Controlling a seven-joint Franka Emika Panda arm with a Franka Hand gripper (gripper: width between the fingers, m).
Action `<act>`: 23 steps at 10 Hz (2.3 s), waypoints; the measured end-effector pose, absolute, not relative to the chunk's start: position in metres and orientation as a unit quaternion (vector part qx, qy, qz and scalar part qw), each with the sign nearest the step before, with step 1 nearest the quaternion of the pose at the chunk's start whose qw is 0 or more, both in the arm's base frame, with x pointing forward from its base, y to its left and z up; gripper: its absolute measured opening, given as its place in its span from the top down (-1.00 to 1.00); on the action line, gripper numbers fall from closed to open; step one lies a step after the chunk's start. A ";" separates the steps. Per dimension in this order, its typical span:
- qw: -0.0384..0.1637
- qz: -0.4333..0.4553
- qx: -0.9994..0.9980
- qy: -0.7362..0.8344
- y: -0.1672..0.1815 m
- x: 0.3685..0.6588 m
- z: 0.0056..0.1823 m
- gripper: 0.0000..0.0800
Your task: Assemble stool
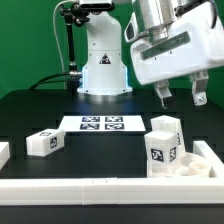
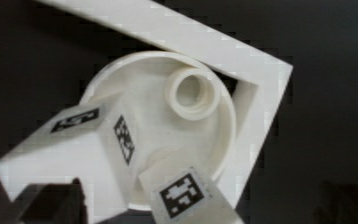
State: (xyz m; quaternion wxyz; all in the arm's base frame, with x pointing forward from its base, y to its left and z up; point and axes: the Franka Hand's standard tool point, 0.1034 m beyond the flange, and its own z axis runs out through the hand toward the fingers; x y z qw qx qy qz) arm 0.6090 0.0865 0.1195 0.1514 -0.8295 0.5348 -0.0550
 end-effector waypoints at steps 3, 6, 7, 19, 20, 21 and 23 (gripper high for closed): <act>0.111 -0.088 -0.916 0.375 0.104 0.607 0.119 -0.62; 0.077 -0.111 -0.965 0.224 0.112 0.609 0.121 -0.62; 0.072 -0.114 -0.973 0.188 0.111 0.609 0.121 -0.62; 0.002 -0.108 -0.970 -0.217 0.092 0.608 0.116 -0.62; 0.002 -0.107 -0.970 -0.217 0.090 0.608 0.116 -0.62; 0.005 -0.096 -0.972 -0.216 0.090 0.605 0.114 -0.62; 0.007 -0.012 -0.974 -0.228 0.094 0.600 0.112 -0.62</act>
Offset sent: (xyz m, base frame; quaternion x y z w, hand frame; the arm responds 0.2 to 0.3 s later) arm 0.0079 0.0147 0.0109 -0.0544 0.0946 -0.4266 0.8978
